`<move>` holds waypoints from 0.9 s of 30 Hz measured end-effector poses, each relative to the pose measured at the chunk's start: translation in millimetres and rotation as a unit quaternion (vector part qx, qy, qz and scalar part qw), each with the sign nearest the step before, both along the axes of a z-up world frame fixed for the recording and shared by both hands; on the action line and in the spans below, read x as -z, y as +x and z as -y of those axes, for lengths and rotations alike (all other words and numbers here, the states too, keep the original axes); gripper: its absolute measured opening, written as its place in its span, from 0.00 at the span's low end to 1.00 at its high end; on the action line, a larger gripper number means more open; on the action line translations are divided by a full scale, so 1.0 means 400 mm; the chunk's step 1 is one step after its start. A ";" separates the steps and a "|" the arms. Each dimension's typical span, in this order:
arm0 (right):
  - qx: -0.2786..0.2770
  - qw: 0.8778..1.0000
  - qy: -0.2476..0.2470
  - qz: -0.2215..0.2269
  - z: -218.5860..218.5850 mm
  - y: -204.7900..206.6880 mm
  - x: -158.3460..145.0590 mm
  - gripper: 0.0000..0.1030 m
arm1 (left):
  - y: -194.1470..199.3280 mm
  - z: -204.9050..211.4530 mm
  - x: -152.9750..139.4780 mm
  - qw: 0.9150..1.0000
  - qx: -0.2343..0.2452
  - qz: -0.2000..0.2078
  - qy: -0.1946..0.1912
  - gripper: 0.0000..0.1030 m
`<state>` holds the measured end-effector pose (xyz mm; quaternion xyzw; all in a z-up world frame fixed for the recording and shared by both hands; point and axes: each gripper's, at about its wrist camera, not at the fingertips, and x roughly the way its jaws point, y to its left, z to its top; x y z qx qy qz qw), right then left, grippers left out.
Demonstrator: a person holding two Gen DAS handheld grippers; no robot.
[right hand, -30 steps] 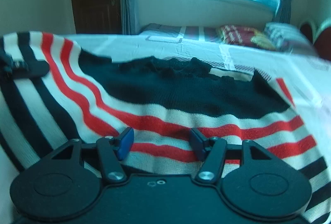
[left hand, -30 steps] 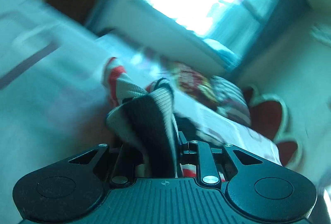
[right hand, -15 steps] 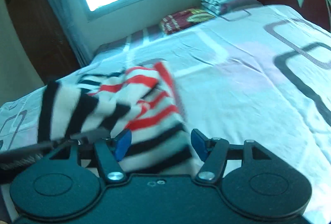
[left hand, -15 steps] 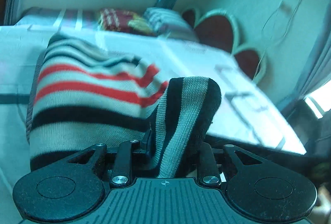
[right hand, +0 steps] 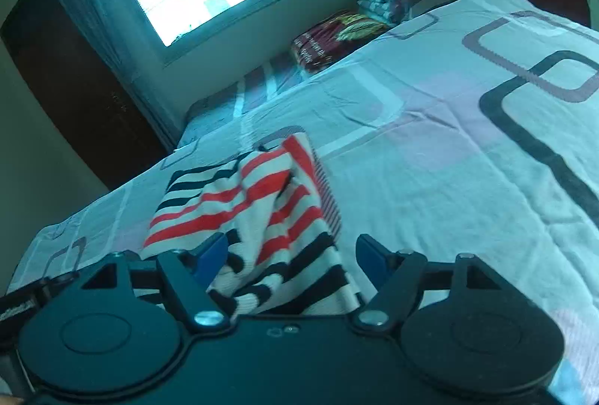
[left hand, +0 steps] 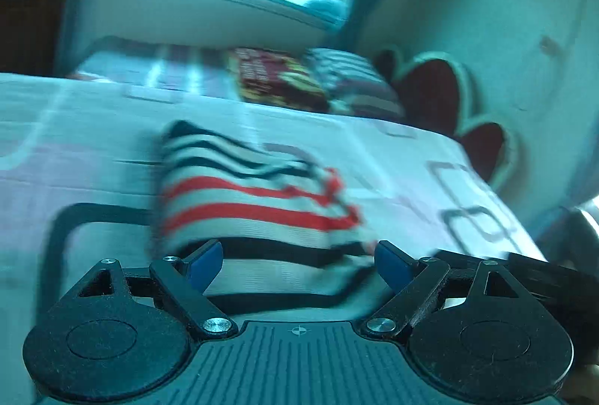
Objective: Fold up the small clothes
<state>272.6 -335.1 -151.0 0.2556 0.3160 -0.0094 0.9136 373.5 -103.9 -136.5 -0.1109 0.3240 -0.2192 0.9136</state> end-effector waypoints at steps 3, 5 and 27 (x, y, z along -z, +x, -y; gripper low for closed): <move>-0.026 0.999 0.019 -0.011 -0.039 0.032 0.015 0.89 | 0.035 -0.016 0.043 0.999 -0.029 -0.009 0.042 0.85; -0.044 0.997 0.038 -0.042 -0.058 0.062 0.041 0.89 | 0.053 0.003 0.081 0.998 -0.017 -0.038 0.054 0.85; -0.059 0.998 -0.009 0.005 -0.122 0.143 0.064 0.28 | 0.076 0.048 0.103 0.994 -0.029 -0.068 0.080 0.85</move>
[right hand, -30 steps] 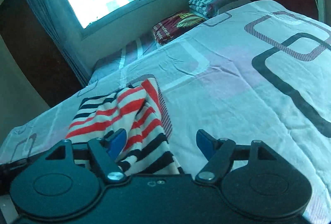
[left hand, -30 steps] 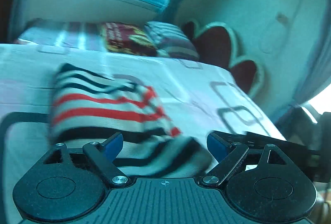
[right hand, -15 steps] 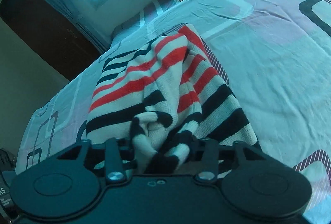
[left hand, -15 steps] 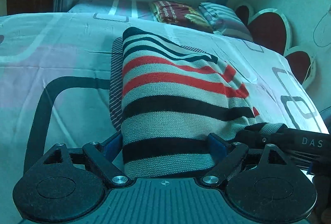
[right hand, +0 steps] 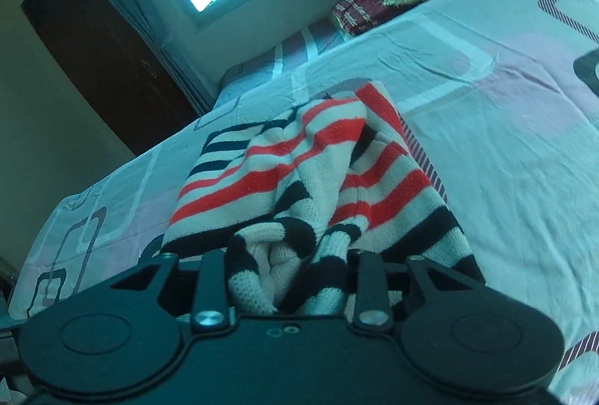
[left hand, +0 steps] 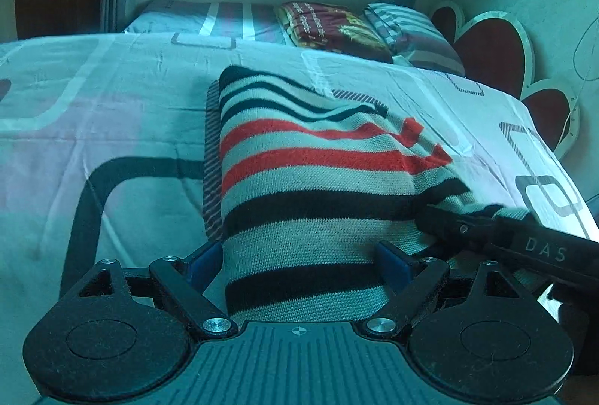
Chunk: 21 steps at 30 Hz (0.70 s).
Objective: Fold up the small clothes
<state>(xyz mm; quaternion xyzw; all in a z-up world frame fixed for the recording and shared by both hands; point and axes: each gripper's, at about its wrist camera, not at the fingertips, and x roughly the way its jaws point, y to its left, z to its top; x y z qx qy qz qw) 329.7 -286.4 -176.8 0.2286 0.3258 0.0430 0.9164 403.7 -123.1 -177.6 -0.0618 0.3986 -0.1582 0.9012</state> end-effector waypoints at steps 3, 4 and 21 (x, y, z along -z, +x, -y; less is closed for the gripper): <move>-0.007 0.999 -0.027 0.031 -0.011 -0.003 -0.042 0.27 | 0.000 0.001 -0.023 1.000 -0.002 0.013 -0.003 0.85; -0.006 0.999 -0.032 0.037 -0.011 -0.004 -0.051 0.27 | 0.001 0.002 -0.030 1.000 -0.002 0.016 -0.003 0.85; 0.052 0.998 -0.020 -0.031 0.096 -0.034 0.051 0.39 | 0.024 0.060 0.013 1.000 0.019 -0.003 0.020 0.86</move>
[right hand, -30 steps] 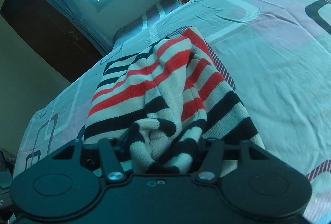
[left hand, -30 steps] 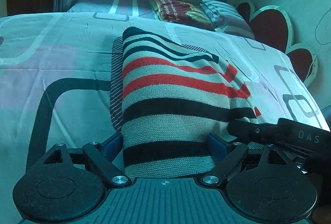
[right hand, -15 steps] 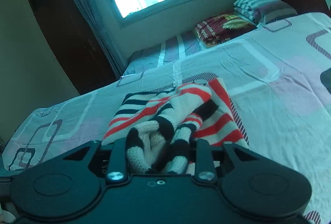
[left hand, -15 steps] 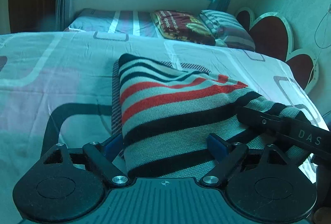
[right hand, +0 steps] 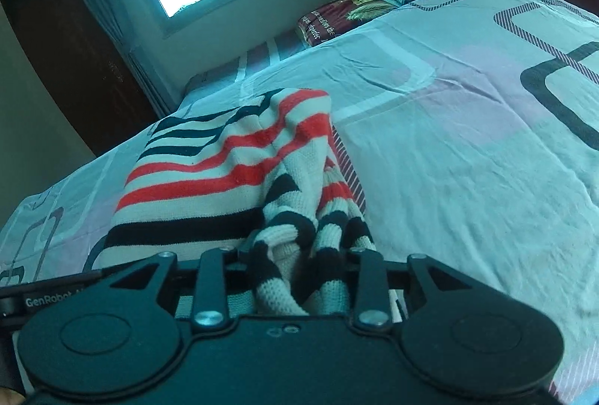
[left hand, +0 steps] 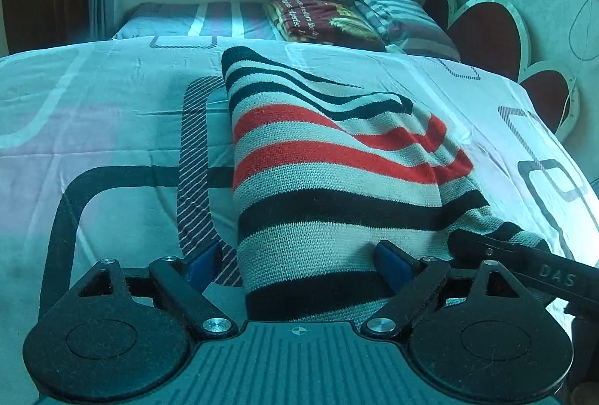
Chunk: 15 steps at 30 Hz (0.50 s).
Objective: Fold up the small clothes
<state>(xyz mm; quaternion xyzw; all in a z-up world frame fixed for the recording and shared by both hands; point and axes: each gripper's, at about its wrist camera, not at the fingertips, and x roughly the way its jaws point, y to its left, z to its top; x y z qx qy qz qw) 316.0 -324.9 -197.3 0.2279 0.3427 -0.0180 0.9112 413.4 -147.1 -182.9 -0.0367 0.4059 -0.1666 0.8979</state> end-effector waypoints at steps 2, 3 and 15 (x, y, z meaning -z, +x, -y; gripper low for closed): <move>0.007 1.000 0.013 0.003 0.012 -0.015 -0.006 0.53 | -0.001 0.000 0.000 1.000 0.000 0.000 0.001 0.86; 0.011 1.000 0.015 0.006 0.018 -0.027 -0.010 0.56 | -0.001 -0.002 0.002 1.000 0.001 0.000 0.001 0.87; -0.005 1.000 0.003 -0.023 0.016 -0.090 -0.002 0.23 | -0.005 0.002 0.001 1.000 0.010 0.002 0.005 0.87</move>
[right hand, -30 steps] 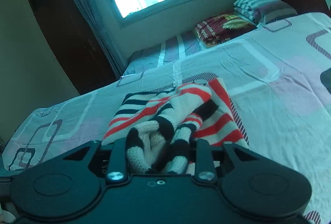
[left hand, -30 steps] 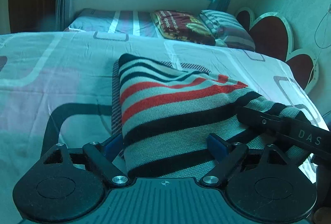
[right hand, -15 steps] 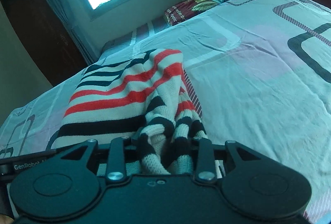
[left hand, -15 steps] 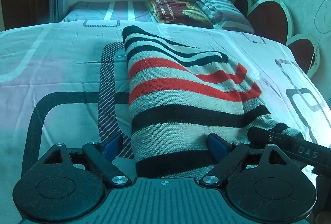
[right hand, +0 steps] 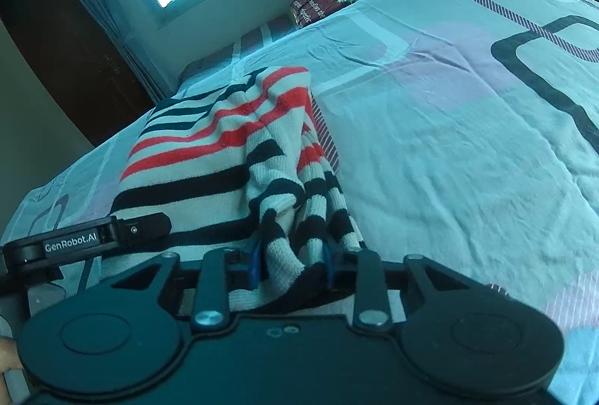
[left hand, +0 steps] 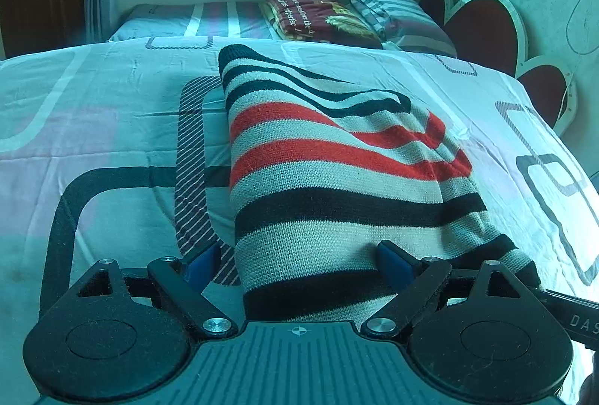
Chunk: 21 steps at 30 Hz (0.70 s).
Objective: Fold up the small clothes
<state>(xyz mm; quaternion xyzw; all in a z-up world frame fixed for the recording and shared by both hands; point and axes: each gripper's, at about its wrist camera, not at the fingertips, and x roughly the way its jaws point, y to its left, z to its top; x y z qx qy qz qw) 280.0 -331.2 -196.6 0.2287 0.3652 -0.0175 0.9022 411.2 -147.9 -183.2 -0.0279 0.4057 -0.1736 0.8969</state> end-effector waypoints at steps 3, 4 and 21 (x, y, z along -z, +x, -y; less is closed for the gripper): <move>-0.007 0.999 -0.025 -0.022 -0.004 -0.004 0.009 0.22 | 0.006 -0.009 -0.004 1.000 0.006 -0.012 -0.010 0.87; -0.009 0.999 -0.021 -0.023 -0.001 -0.004 0.009 0.23 | 0.007 -0.014 -0.009 1.000 0.006 -0.014 -0.012 0.87; -0.010 0.999 0.029 0.030 0.050 0.276 -0.026 0.59 | 0.134 -0.073 -0.053 0.998 -0.051 0.007 -0.027 0.87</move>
